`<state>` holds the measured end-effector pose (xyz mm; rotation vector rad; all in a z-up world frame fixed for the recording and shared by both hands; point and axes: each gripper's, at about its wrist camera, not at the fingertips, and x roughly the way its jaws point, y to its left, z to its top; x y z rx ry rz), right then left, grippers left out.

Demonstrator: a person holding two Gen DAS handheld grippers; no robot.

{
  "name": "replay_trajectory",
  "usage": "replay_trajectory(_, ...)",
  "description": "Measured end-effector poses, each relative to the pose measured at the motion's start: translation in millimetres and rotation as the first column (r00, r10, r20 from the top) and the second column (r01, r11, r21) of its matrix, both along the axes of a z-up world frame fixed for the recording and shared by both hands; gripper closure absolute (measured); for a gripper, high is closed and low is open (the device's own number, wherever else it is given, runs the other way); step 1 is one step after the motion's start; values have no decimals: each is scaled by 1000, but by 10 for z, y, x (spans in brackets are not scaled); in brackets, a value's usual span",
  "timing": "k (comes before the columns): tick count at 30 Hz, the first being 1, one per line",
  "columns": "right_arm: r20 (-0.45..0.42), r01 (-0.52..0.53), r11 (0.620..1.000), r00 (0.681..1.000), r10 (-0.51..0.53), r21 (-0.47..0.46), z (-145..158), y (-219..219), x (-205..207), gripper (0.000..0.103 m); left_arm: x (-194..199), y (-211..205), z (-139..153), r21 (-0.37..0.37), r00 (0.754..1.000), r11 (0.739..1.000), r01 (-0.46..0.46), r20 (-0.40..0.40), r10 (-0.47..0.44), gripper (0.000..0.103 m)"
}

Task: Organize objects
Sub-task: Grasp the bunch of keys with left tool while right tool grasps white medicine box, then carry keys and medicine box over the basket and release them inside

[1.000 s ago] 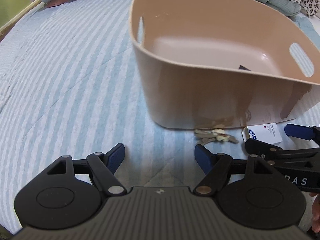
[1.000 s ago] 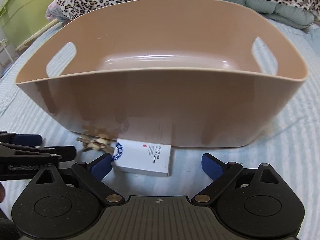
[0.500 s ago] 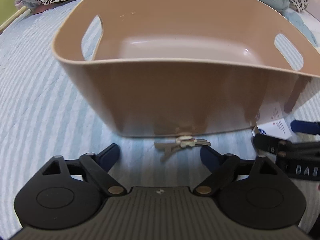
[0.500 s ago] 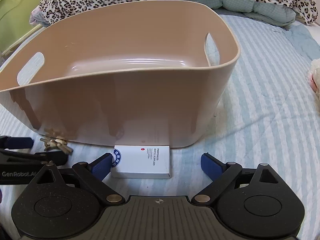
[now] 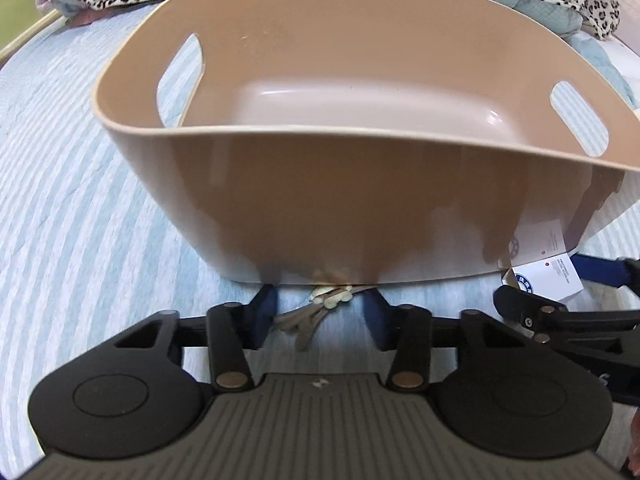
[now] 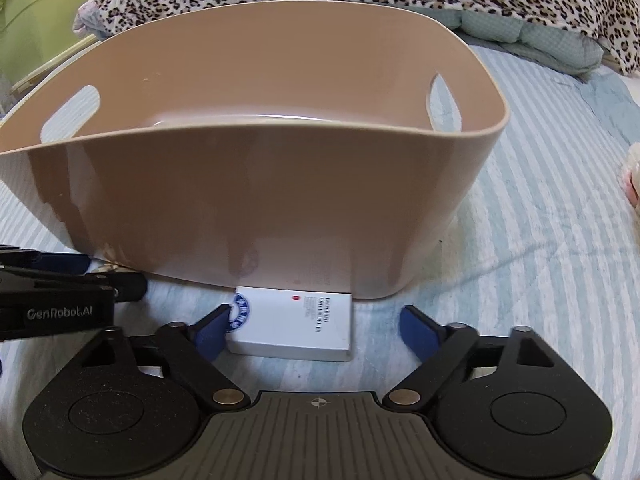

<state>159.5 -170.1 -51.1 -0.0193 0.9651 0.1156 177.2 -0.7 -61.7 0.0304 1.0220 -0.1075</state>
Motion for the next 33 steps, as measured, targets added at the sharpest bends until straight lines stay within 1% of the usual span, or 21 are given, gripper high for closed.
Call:
replay_trajectory(2, 6, -14, 1000, 1000, 15, -6, 8, 53, -1, 37, -4, 25, 12, -17, 1000, 1000, -5, -5, 5, 65)
replay_trajectory(4, 13, -24, 1000, 1000, 24, -9, 25, 65, -12, 45, -18, 33, 16, -18, 1000, 1000, -5, -4, 5, 69)
replay_trajectory(9, 12, -26, 1000, 1000, 26, -7, 62, 52, -49, 46, -77, 45, 39, -18, 1000, 1000, 12, 5, -12, 76)
replay_trajectory(10, 12, -28, 1000, 1000, 28, -9, 65, 56, -73, 46, -109, 84, 42, -25, 1000, 1000, 15, 4, -15, 82)
replay_trajectory(11, 12, -30, 999, 999, 30, -11, 71, 56, -59, 46, -127, 97, 45, -47, 1000, 999, 23, 1, -23, 87)
replay_trajectory(20, 8, -20, 1000, 1000, 20, -7, 115, -12, -139, 46, -216, 144, 43, -69, 999, 997, 37, 17, -35, 87)
replay_trajectory(22, 10, -19, 1000, 1000, 19, -2, 128, -46, -141, 46, -313, 130, 108, -70, 999, 997, 38, 18, -37, 87)
replay_trajectory(24, 14, -18, 1000, 1000, 18, 7, 144, -64, -170, 46, -324, 127, 120, -80, 999, 996, 45, 20, -44, 87)
replay_trajectory(26, 19, -20, 1000, 1000, 19, 21, 154, -83, -200, 46, -415, 165, 161, -86, 999, 995, 46, 23, -44, 87)
replay_trajectory(29, 26, -28, 999, 999, 27, 40, 195, -110, -232, 46, -385, 189, 145, -92, 999, 995, 48, 26, -46, 87)
replay_trajectory(33, 43, -46, 997, 998, 44, 59, 290, -115, -310, 46, -564, 236, 226, -104, 998, 993, 50, 41, -46, 87)
